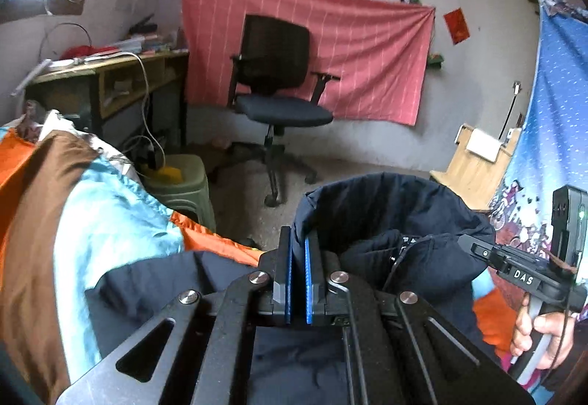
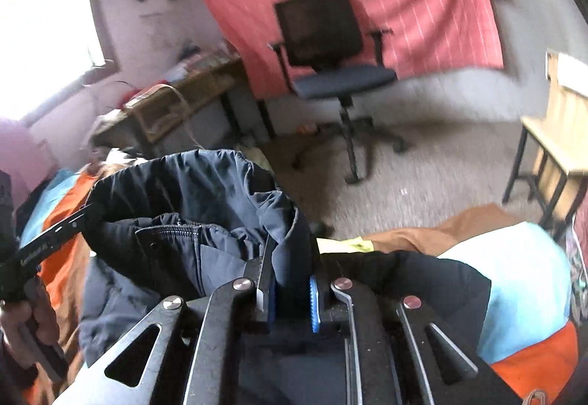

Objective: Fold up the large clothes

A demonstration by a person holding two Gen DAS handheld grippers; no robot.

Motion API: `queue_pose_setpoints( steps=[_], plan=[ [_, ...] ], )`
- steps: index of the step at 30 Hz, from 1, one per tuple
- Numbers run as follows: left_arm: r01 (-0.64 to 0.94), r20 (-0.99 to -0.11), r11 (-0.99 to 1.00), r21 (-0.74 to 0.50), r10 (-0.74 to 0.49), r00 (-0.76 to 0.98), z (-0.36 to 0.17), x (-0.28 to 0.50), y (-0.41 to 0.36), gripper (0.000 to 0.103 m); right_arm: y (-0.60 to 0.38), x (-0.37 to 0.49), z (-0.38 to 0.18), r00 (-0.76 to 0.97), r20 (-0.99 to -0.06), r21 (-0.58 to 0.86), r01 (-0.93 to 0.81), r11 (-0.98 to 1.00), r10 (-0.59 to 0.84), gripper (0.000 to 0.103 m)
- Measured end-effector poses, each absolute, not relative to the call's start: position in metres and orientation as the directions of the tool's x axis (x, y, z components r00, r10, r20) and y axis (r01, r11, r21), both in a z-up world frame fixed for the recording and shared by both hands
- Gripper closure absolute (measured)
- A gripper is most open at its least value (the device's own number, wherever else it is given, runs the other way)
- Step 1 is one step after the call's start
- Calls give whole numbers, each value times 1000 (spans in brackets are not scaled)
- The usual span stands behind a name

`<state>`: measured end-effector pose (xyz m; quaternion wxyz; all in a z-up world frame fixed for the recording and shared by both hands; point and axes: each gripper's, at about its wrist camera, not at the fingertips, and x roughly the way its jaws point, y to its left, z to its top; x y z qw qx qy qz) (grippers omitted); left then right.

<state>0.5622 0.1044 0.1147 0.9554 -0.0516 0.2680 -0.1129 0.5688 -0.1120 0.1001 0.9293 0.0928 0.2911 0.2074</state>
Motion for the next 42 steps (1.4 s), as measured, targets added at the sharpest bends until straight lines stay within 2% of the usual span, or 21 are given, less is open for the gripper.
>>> queue_pose_setpoints(
  steps=[5, 17, 25, 29, 31, 33, 35, 38, 42],
  plan=[
    [181, -509, 969, -170, -244, 826, 115, 505, 97, 100, -111, 511, 99, 773, -447, 212, -397, 893, 450, 91],
    [93, -586, 958, -270, -240, 774, 43, 439, 102, 100, -109, 431, 24, 735, -520, 193, -397, 898, 436, 91],
    [105, -614, 981, -165, -186, 767, 12, 438, 93, 100, -103, 426, 10, 745, -522, 193, -371, 908, 415, 90],
    [119, -607, 981, -152, -188, 772, 4, 434, 94, 100, -111, 414, 28, 750, -513, 169, -389, 906, 418, 84],
    [125, -604, 981, -151, -192, 773, 1, 434, 96, 100, -125, 405, 44, 765, -478, 179, -397, 900, 432, 79],
    [135, -603, 981, -138, -191, 774, -1, 434, 95, 100, -133, 405, 66, 789, -433, 178, -400, 899, 437, 62],
    [143, -605, 981, -132, -194, 773, -3, 435, 94, 100, -135, 415, 88, 808, -399, 176, -396, 901, 434, 53],
    [149, -603, 981, -122, -192, 774, -6, 435, 93, 100, -119, 458, 119, 759, -399, 260, -444, 857, 514, 53],
    [166, -602, 979, -120, -205, 772, -7, 435, 93, 100, -81, 521, 119, 658, -525, 293, -457, 840, 540, 56]
  ],
)
